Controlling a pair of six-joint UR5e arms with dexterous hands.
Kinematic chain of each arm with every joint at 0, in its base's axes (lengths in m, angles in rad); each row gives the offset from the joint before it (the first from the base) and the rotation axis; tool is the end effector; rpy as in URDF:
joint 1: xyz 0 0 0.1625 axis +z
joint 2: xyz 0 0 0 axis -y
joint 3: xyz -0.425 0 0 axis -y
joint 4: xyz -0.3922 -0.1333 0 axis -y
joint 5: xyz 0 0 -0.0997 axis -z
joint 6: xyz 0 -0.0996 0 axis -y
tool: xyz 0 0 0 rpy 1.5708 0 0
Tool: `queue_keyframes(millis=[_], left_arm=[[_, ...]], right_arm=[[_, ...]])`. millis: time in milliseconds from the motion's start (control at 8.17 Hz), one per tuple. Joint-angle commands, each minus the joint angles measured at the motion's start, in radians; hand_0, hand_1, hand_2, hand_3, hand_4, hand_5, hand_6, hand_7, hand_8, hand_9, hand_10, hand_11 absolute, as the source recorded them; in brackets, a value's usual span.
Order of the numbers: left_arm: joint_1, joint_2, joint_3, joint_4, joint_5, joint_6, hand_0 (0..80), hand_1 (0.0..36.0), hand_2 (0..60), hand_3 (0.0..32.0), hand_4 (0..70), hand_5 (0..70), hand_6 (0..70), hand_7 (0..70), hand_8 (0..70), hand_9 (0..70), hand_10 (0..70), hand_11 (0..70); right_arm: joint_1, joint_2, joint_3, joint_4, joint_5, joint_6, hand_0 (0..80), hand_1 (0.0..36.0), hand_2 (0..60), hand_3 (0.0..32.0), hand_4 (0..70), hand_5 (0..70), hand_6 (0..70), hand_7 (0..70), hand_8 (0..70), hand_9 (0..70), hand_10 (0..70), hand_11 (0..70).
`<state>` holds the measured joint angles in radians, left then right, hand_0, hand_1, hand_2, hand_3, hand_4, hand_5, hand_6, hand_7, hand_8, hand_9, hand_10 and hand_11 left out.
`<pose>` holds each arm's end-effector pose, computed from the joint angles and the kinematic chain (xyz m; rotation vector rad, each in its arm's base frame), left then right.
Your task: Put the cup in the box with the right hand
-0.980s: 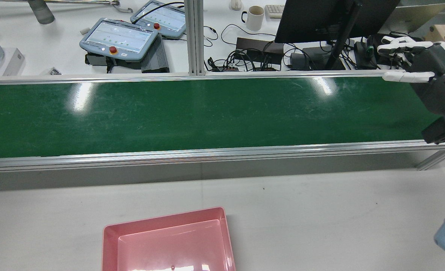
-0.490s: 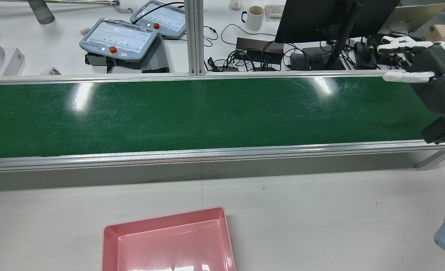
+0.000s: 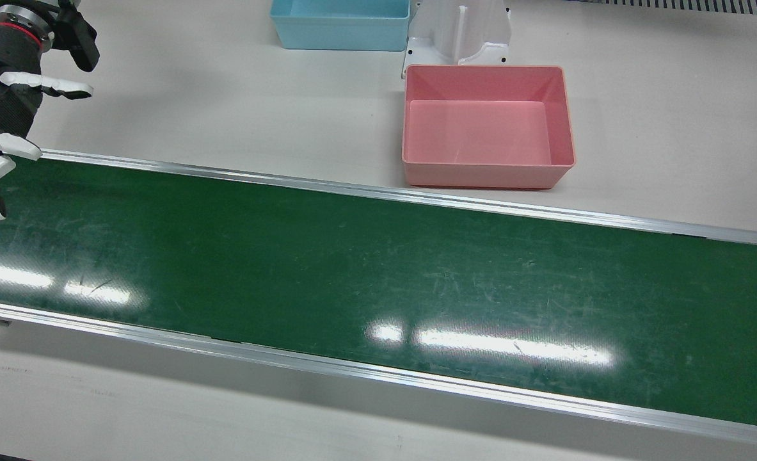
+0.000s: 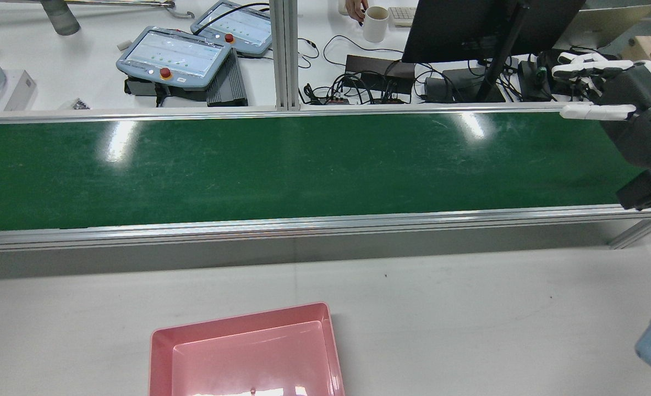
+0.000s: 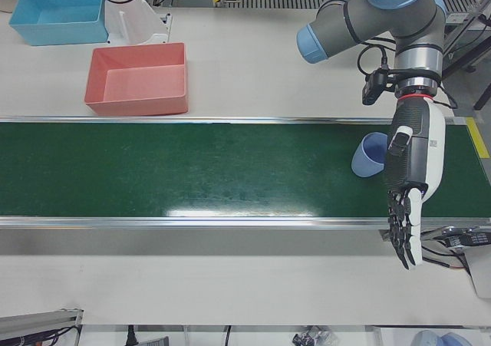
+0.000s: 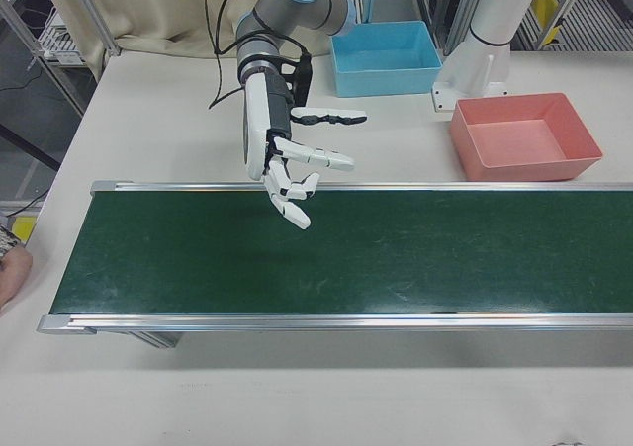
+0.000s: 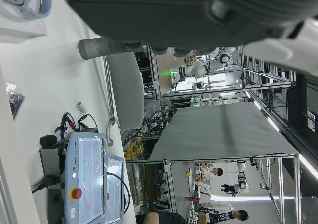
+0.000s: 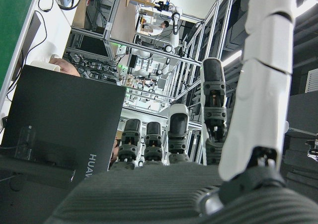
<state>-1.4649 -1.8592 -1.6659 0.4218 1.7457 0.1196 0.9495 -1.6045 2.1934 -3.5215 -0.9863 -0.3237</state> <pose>-0.0541 -0.5878 0.5266 -0.1680 1.9959 -2.0398 -0.0878 -0.4460 0.4497 0.2071 -2.2881 1.9158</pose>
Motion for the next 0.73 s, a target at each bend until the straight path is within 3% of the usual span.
queue_keyframes(millis=[0, 612], left_arm=[[0.0, 0.0, 0.0, 0.0, 0.0, 0.0, 0.0, 0.0, 0.0, 0.0, 0.0, 0.0, 0.0, 0.0, 0.0, 0.0, 0.0, 0.0], [0.0, 0.0, 0.0, 0.0, 0.0, 0.0, 0.0, 0.0, 0.0, 0.0, 0.0, 0.0, 0.0, 0.0, 0.0, 0.0, 0.0, 0.0]], right_arm=[[0.0, 0.0, 0.0, 0.001, 0.0, 0.0, 58.2, 18.7, 5.3, 0.0, 43.9, 6.7, 17.6, 70.0, 7.5, 22.7, 12.5, 20.0], [0.0, 0.0, 0.0, 0.001, 0.0, 0.0, 58.2, 18.5, 5.4, 0.0, 43.9, 6.7, 17.6, 70.0, 7.6, 22.7, 12.5, 19.9]])
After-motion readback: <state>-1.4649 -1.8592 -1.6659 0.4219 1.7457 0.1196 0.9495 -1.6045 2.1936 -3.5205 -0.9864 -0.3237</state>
